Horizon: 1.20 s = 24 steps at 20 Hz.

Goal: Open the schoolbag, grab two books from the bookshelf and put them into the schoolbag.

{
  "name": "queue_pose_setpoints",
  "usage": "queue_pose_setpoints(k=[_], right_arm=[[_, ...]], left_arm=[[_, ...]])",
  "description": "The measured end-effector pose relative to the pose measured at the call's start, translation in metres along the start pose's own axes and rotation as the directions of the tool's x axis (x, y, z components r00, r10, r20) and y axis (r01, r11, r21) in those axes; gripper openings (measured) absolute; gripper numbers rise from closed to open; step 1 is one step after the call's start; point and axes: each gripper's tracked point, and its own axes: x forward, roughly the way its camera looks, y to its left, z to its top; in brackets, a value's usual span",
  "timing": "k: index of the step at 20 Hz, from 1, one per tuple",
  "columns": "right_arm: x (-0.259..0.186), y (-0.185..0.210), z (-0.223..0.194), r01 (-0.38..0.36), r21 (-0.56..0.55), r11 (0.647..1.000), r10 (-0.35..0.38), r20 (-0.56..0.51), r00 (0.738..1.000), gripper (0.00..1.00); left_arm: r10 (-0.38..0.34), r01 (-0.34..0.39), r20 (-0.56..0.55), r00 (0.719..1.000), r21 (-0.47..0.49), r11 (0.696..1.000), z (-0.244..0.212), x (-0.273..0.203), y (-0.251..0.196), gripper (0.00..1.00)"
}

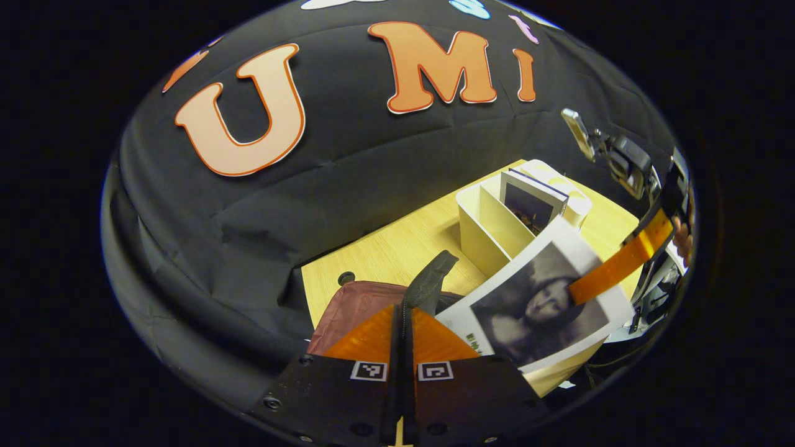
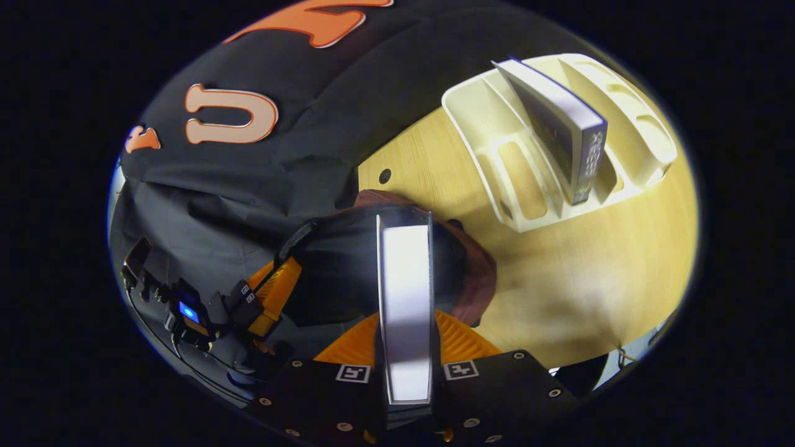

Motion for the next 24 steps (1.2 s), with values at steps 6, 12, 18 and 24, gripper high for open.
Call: queue_pose_setpoints(k=[6,12,18,24], right_arm=[[0.056,0.002,-0.007,-0.070,0.103,0.992,0.063,0.069,0.996,0.28],[0.097,0.010,-0.021,-0.151,0.185,0.971,0.139,0.079,0.987,0.28],[0.139,0.013,-0.029,-0.172,0.211,0.962,0.152,0.108,0.982,0.28],[0.173,0.022,-0.027,-0.203,0.238,0.950,0.171,0.149,0.974,0.29]], left_arm=[[-0.010,0.010,0.003,1.000,-0.003,1.000,0.000,0.000,-0.005,0.04],[-0.032,0.032,0.010,0.999,0.012,0.999,0.001,-0.004,-0.014,0.04],[-0.075,0.075,0.012,0.997,0.044,0.996,-0.004,-0.008,-0.035,0.04],[-0.102,0.102,0.012,0.995,0.038,0.994,-0.006,-0.009,-0.046,0.04]])
